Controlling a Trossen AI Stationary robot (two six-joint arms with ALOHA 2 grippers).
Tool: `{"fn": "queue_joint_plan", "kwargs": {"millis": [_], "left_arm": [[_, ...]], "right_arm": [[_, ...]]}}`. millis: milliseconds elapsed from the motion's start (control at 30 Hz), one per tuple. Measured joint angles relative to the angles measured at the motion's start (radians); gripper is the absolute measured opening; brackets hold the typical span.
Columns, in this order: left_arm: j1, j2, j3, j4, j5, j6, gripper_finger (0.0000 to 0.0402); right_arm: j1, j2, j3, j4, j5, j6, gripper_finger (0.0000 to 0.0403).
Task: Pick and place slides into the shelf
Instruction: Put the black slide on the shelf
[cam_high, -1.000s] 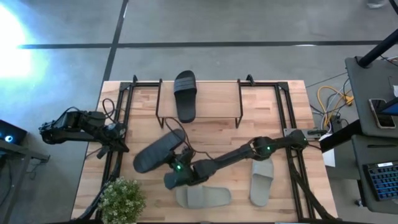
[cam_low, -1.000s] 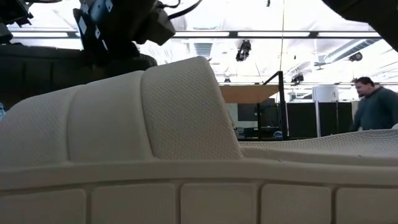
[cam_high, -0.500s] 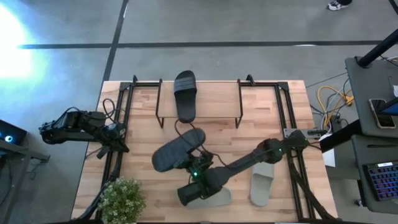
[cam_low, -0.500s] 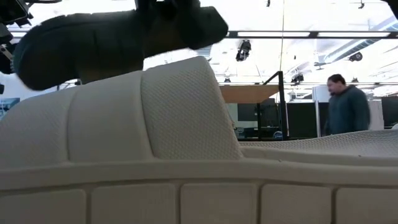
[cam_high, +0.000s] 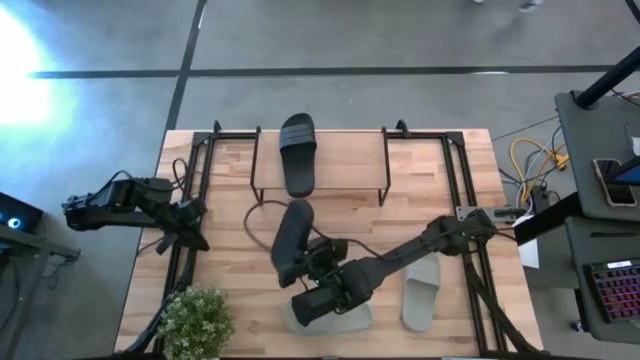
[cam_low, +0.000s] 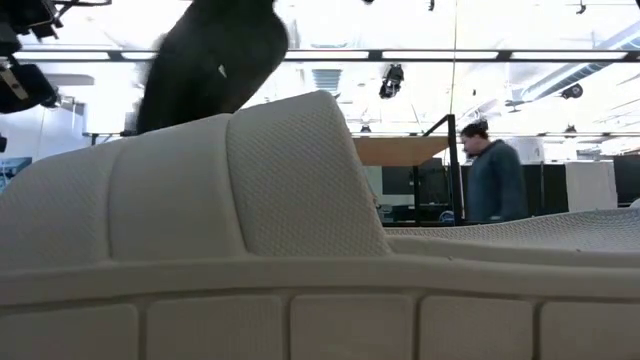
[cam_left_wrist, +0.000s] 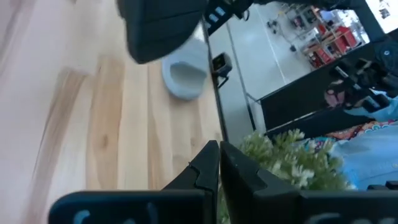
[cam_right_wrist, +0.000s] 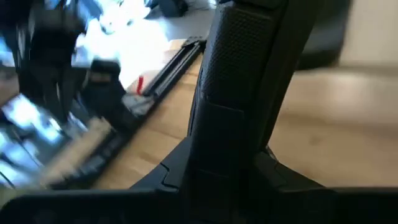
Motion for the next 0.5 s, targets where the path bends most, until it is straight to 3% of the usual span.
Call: {"fn": "queue_joint_plan", "kwargs": {"millis": [167, 300, 400, 500], "left_arm": [[0.000, 0.039, 0.000, 0.062, 0.000, 0.005, 0.0000], [0.000, 0.066, 0.000, 0.064, -0.002, 0.047, 0.0000], [0.000, 0.083, 0.000, 0.064, -0.003, 0.059, 0.0000], [0.000, 0.097, 0.002, 0.064, -0.004, 0.073, 0.0000]], "right_arm": [[0.000, -0.043, 0.000, 0.027, -0.071, -0.413, 0.0092], [-0.002, -0.063, 0.000, 0.010, -0.192, -0.707, 0.0099], [-0.005, -0.061, 0.000, -0.063, -0.272, -0.875, 0.0100], [-0.007, -0.057, -0.001, -0.171, -0.273, -0.968, 0.0100]]}}
